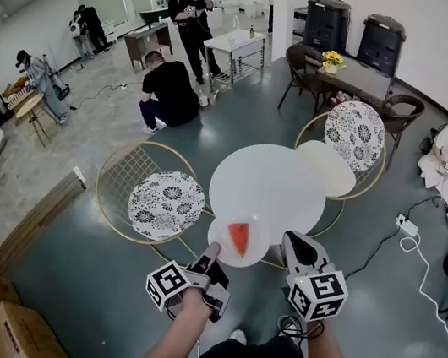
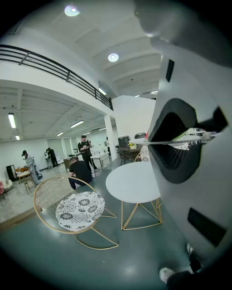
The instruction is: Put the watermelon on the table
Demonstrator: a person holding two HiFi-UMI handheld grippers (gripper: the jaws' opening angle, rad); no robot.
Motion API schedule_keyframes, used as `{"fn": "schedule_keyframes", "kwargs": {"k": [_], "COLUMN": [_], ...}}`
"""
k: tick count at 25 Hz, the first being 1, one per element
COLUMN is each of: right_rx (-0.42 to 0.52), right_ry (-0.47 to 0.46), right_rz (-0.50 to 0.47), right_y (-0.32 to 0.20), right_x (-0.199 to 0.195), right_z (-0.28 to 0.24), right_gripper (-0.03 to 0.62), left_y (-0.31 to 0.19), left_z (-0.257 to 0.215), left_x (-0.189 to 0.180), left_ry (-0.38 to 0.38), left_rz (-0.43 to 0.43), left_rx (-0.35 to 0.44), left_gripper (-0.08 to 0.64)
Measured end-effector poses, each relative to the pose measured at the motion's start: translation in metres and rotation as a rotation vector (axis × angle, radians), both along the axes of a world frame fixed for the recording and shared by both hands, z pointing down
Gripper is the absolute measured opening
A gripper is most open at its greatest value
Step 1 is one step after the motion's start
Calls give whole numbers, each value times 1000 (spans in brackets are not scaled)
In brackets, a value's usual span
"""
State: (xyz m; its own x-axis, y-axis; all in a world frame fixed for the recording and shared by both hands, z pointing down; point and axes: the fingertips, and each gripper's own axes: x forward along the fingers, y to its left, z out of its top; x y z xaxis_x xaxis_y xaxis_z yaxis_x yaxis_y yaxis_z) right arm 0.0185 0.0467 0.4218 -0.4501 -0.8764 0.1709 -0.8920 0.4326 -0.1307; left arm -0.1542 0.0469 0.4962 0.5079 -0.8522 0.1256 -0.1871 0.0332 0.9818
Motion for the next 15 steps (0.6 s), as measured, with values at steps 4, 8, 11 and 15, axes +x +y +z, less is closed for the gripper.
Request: {"fn": "schedule_keyframes", "kwargs": {"k": [4,8,11,15], "right_rx": [5,16,18,22], "right_ry": [-2,-20,-12,-4], "right_rz": [2,-2,3,19], "right_y": [2,2,1,1], "right_x": [-1,-5,-7,-11], "right_z": [1,-1,-3,-6], "right_gripper": [5,5,5,5], "left_y": [2,0,-1,-2], "left_z": [0,1,2,2], "left_x": [0,-1,-3,-8], "left_ry": [4,11,17,21], "left_rz": [4,8,16,32], "left_rx": [2,0,1,6], "left_gripper": [16,17,17,16]}}
